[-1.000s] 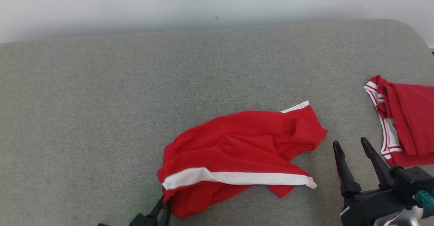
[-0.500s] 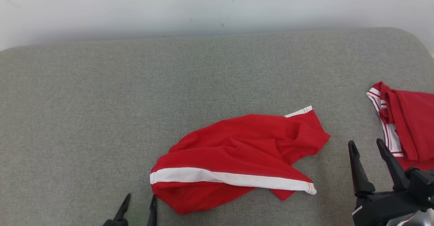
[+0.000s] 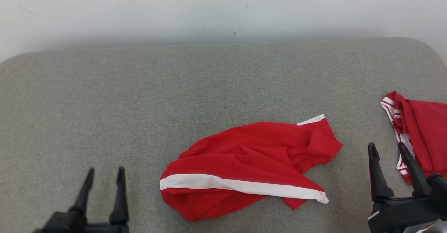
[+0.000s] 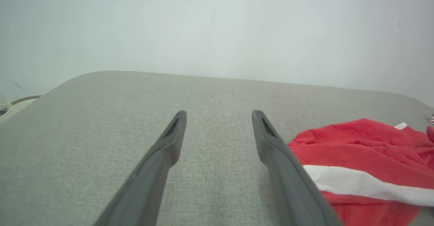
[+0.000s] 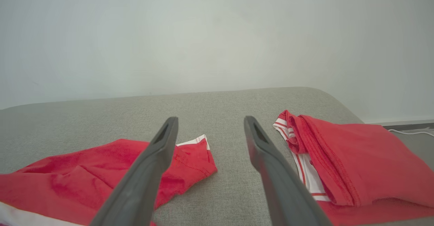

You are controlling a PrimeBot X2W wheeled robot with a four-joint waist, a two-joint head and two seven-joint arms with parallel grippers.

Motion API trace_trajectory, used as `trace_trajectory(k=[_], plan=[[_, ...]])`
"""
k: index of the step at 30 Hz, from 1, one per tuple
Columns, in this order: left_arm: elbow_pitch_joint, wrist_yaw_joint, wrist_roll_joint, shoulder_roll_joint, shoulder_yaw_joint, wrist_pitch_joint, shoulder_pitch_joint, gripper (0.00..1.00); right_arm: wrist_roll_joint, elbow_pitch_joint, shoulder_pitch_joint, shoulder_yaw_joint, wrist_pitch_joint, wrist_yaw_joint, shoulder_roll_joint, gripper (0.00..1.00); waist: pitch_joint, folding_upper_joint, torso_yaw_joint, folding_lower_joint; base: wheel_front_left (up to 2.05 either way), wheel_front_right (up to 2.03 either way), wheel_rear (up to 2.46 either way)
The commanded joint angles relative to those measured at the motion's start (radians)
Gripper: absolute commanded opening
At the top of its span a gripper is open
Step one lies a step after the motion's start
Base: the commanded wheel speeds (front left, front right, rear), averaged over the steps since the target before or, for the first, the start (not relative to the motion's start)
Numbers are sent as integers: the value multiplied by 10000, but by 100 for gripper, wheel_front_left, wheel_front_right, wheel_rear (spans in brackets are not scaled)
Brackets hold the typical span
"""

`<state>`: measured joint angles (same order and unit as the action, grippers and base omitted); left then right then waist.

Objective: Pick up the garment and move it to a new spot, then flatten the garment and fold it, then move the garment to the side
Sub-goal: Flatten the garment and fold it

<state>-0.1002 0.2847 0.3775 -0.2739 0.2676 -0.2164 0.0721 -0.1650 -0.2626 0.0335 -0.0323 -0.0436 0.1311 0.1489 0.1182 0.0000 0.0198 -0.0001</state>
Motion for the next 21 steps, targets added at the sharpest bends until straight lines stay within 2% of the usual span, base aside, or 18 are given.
trace_trajectory(k=[1, 8, 21], plan=[[-205, 87, -26, -76, -110, 1, 174, 100, 47, -14, -66, -95, 66, -7, -26, 100, -12, 0, 12, 1, 0, 0, 0], [-398, -59, -138, -538, -340, 138, 676, 100, 77, 212, -312, -688, 182, -7, 27, 100, -137, 0, -118, 1, 0, 0, 0], [-676, 235, -92, -931, -361, 1037, 150, 100, 198, 519, -12, -1410, 234, -7, 193, 100, -483, 0, -238, 1, 0, 0, 0]])
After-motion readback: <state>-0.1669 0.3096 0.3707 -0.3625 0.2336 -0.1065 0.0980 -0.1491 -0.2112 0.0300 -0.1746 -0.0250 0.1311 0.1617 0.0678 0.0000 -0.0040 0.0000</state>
